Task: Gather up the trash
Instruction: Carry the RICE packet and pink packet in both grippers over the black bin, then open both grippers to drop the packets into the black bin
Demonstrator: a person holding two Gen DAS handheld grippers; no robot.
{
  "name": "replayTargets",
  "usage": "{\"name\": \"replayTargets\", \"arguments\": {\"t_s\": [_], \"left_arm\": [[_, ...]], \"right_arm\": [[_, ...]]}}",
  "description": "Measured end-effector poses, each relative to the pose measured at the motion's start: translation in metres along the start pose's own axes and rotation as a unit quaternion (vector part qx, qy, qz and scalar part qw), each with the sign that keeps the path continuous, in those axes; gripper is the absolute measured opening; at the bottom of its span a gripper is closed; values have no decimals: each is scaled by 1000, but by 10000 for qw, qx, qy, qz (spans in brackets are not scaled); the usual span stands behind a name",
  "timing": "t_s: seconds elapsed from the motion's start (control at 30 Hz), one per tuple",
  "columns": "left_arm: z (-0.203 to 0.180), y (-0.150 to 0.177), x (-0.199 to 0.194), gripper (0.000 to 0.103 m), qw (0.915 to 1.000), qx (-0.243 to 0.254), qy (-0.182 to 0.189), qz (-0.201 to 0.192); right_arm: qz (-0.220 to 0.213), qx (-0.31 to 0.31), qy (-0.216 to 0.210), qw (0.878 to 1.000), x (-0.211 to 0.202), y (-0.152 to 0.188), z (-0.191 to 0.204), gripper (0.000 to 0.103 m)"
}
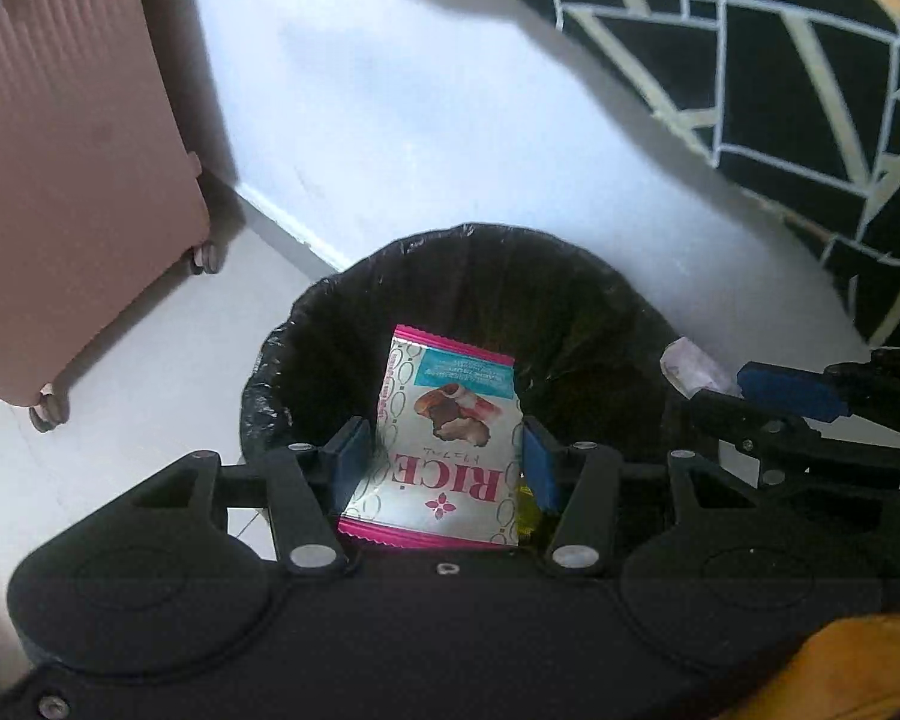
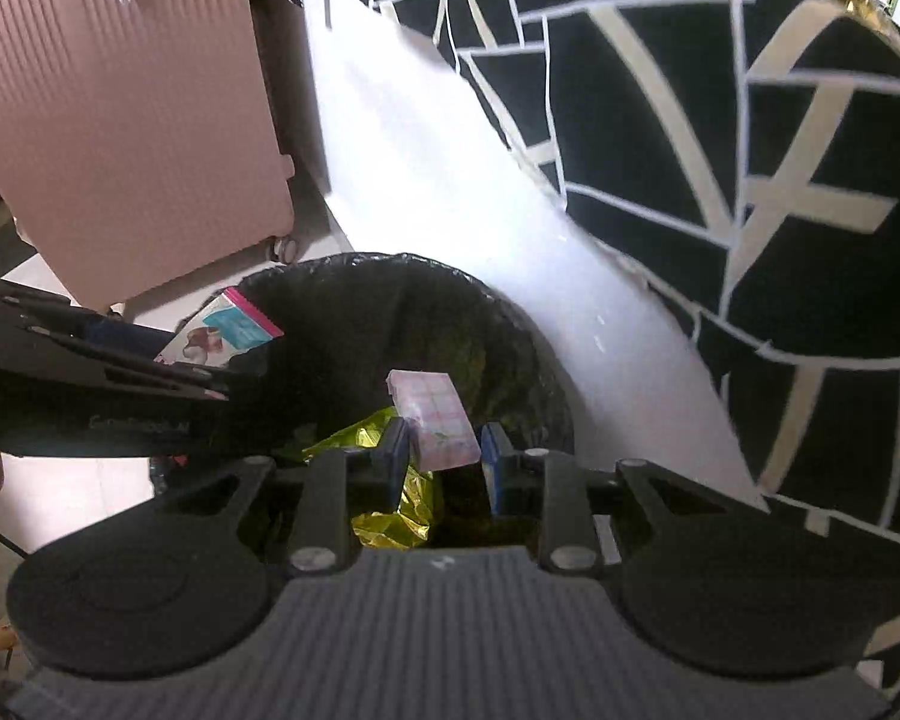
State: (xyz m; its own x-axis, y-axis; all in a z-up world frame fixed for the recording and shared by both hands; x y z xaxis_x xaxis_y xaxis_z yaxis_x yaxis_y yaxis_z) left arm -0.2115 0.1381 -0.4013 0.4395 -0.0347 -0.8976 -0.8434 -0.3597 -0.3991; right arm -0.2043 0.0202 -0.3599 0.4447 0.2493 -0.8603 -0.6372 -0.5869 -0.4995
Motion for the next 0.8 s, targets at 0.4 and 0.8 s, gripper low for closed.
{"name": "replayTargets", "arguments": {"t_s": [0.4, 0.8], "left_arm": [[10, 3, 37, 77, 9998, 30, -190, 71], [-5, -14, -48, 84, 9996, 26, -262, 123]], "right_arm": [[-42, 197, 28, 9998, 24, 11, 1, 59], [-55, 313, 40, 9995, -47, -23, -8, 66]]}}
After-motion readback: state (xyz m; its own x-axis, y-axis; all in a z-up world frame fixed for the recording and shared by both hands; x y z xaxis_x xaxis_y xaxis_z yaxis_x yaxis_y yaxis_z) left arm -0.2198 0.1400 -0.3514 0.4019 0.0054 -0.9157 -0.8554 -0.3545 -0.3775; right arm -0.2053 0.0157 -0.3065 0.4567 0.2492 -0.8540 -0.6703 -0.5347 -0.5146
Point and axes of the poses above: each gripper's, at about its wrist camera, not at the fingertips, and x roughly the way its jaws point, z to its left, y to its underside, the point moved 8 cm from there along x, roughly the way its jaws point, and after that the axes turned 10 degrees about -x, right-handed, at the moved point
